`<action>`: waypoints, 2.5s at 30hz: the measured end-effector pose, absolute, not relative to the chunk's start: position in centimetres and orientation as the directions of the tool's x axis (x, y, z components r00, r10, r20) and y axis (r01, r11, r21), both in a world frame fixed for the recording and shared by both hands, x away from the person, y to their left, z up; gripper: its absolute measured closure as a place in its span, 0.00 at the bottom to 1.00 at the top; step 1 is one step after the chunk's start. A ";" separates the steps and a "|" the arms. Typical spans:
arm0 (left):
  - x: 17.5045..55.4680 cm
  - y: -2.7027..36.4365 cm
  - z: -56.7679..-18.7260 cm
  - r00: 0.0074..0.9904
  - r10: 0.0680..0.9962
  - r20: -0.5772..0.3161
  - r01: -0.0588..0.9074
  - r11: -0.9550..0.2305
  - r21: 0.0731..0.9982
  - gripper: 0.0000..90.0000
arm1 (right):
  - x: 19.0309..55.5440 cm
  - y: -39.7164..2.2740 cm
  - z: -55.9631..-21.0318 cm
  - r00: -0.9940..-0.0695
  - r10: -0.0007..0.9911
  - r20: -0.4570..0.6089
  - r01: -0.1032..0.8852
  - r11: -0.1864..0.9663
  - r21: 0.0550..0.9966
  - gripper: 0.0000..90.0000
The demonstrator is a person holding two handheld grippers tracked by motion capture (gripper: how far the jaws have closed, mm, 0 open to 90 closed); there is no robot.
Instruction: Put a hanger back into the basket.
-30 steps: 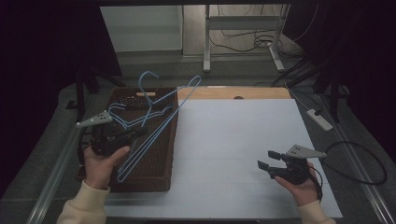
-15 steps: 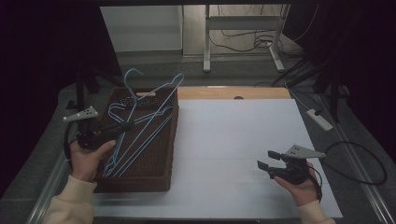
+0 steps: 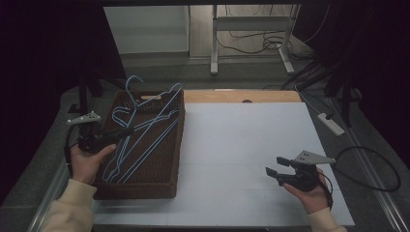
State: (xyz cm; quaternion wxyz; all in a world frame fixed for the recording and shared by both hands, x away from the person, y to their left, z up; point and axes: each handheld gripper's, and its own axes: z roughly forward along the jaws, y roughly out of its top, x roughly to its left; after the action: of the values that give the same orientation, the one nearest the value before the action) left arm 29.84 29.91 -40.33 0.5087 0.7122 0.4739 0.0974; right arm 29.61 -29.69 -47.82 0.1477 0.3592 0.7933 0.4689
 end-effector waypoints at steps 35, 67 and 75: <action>32.7 30.4 -45.4 0.452 0.814 -0.364 0.752 -0.128 0.646 0.96 | 29.7 -29.3 -48.0 -0.702 0.706 0.096 0.434 0.317 0.843 0.39; 33.8 30.3 -45.9 0.277 0.945 -0.172 0.799 -0.128 0.587 0.57 | 29.5 -29.4 -48.1 -0.704 0.705 0.081 0.434 0.337 0.836 0.39; 30.6 30.3 -43.1 0.388 0.892 -0.232 0.677 -0.106 0.728 0.46 | 29.5 -29.2 -48.1 -0.704 0.705 0.080 0.435 0.340 0.834 0.39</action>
State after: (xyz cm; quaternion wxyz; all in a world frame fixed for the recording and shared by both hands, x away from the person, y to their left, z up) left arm 30.64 30.29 -43.15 0.3993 0.7313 0.5364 0.1345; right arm 29.50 -29.24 -48.13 0.1493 0.3544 0.8047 0.4524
